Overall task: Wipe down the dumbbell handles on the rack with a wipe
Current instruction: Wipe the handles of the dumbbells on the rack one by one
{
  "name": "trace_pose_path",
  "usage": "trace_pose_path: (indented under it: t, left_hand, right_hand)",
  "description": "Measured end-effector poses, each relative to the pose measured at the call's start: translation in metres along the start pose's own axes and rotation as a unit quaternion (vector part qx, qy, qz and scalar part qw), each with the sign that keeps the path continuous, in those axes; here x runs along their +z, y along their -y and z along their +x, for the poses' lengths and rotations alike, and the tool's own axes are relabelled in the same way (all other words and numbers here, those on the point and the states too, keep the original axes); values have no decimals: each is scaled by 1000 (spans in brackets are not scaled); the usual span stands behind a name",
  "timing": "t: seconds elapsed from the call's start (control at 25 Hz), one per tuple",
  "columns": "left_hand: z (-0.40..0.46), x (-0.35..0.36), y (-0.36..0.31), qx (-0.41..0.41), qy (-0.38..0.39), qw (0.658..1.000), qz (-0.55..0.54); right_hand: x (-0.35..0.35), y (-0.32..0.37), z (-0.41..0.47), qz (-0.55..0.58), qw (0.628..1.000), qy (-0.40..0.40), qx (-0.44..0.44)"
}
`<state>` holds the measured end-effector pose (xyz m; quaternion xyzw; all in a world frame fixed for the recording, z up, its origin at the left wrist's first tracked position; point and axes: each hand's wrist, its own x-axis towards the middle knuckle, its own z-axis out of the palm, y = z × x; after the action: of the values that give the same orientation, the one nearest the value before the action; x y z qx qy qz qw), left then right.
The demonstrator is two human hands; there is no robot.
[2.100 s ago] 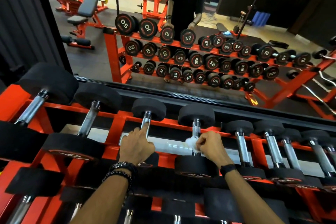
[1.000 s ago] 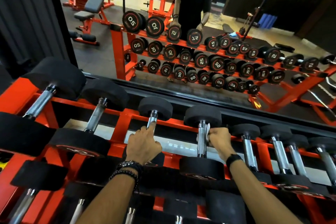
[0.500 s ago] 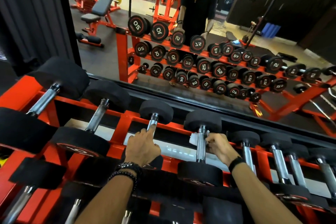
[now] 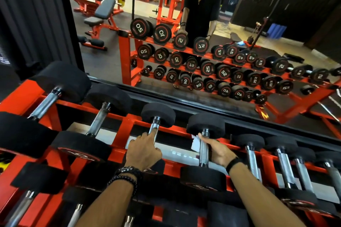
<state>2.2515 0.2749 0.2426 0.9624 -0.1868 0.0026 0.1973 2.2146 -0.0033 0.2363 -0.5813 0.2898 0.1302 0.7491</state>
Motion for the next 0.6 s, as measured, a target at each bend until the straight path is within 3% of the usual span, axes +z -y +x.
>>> trace_pose_path:
  t: [0.16,0.36,0.48,0.6]
  left_hand:
    - [0,2,-2,-7,-7,1000,10]
    - [-1,-1,-2,-10,-2,1000,9]
    - [1,0,-1,-5,-1,1000,7]
    - [1,2,0,-6,-3,1000,7]
  right_hand:
    - [-7,-19,0,-73,996,8,47]
    - [15,5,12,4,999,-45,0]
    - [7,-12,1,-124,990,-60,-8]
    - [-7,-22,-17,-337,939,-68,-23]
